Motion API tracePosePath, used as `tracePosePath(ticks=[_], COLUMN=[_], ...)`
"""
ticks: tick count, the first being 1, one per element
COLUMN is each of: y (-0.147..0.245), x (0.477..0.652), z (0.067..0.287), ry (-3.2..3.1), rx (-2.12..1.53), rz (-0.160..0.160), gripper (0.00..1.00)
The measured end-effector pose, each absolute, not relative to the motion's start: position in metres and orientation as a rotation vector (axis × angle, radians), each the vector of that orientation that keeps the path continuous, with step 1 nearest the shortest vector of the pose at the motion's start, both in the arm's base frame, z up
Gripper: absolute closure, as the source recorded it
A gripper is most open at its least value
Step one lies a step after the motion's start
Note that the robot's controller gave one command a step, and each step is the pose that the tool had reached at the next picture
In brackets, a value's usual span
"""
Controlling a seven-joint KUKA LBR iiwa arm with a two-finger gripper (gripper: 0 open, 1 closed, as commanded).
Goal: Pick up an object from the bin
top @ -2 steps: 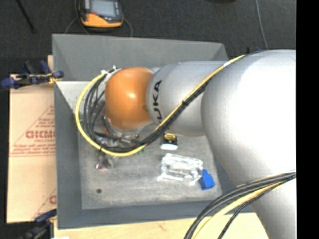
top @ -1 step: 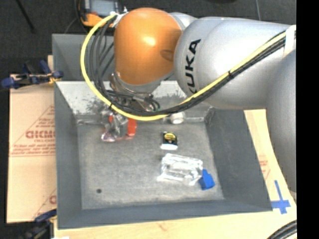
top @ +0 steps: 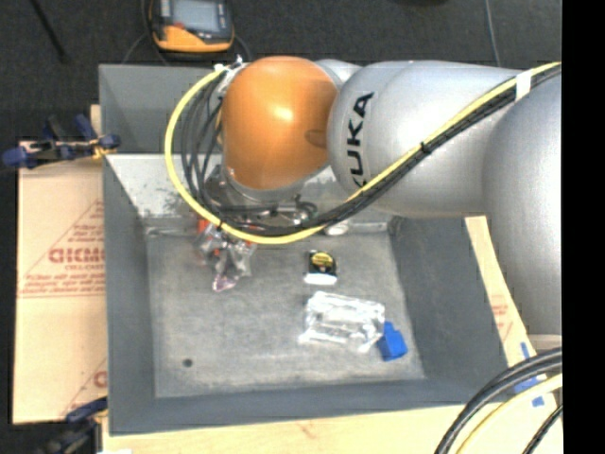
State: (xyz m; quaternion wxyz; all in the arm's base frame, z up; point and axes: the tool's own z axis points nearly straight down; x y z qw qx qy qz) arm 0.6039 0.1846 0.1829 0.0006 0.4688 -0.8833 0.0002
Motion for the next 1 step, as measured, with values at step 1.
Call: tracePosePath(ticks=[1], y=[0.1872], x=[0.6074], z=[0.3005], ry=[-2.794], rx=[1.467], rz=[0.005], gripper=[1.0])
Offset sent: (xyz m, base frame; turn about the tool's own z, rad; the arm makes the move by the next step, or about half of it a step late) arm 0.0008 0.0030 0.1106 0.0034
